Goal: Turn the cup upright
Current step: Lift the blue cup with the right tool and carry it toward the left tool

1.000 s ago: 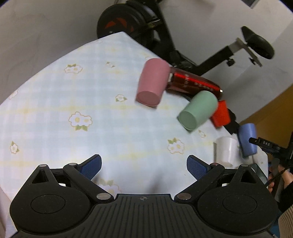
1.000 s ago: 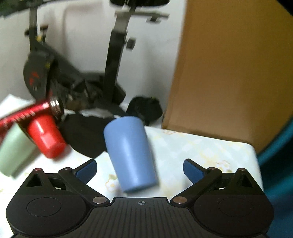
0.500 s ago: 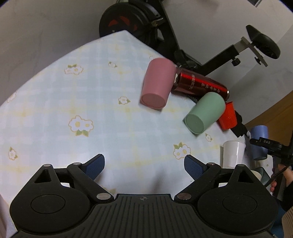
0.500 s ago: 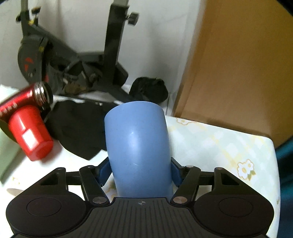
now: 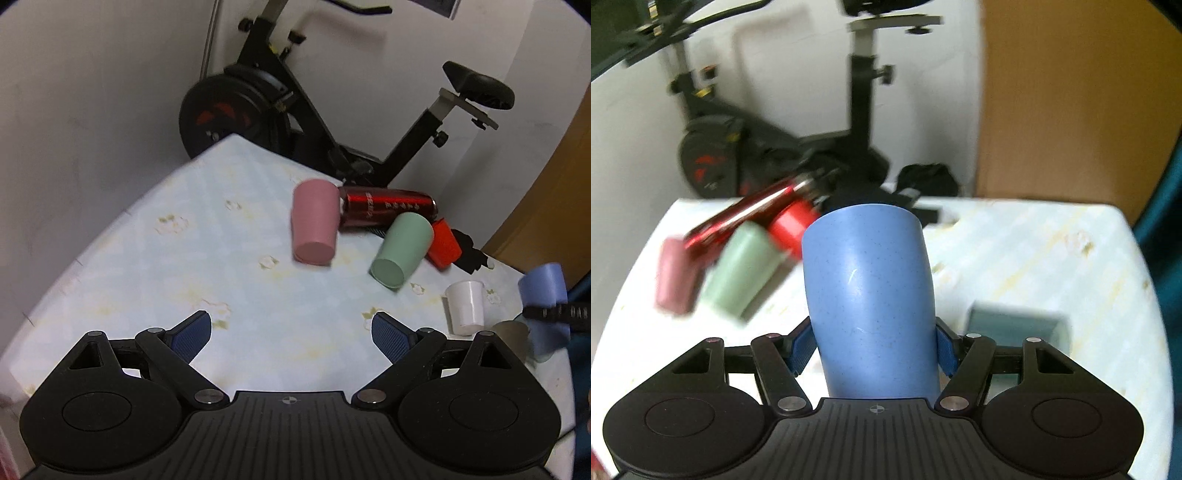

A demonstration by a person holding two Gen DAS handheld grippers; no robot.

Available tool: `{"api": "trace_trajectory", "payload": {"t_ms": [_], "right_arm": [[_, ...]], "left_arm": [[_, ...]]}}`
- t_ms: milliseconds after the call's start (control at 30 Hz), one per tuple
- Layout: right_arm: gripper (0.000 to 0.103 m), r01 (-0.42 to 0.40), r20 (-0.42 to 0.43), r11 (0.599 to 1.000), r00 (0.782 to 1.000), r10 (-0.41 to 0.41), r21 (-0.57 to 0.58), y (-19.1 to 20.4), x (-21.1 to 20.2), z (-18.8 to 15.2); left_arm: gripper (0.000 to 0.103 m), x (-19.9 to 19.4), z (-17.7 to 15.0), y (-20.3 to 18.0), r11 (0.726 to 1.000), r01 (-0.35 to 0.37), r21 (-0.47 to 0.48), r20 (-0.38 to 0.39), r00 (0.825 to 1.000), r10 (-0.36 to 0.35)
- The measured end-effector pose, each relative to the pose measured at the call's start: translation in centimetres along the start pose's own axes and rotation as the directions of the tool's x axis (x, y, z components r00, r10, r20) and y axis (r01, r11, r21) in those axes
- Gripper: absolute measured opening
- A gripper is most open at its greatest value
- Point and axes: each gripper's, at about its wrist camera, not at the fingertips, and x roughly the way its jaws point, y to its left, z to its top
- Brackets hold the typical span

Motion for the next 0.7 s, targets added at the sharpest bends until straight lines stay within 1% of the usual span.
{"api": "trace_trajectory", "payload": {"t_ms": [167,300,533,700], "right_arm": [[0.061,-0.048,-0.027,0.998,0.998,0.049,0.033,4.3,-1.3,-4.5],[0.061,-0.077,-0.041,0.993,0.996,0.081,0.089,6.2,-1.1,-7.5],[0.061,-0.092,-0.098,0.984,0.989,0.108,0.155,9.0,1.3,-11.4],[0.061,-0.099,-0.136,0.986,0.984,0.117,0.135,11.5,2.8,-12.7]], "left_arm": [[0.095,-1.9,-0.2,1.8,0.999,-0.024,0.027,0.031,0.999,0.023],[0.095,-2.9,-0.6,2.9,0.998,-0.045,0.039,0.050,0.998,0.043],[0.095,-3.3,-1.3,3.8,0.995,-0.076,0.071,0.048,0.996,0.073],[0.095,-3.1,-1.7,4.2,0.995,-0.067,0.068,0.034,0.997,0.064]]}}
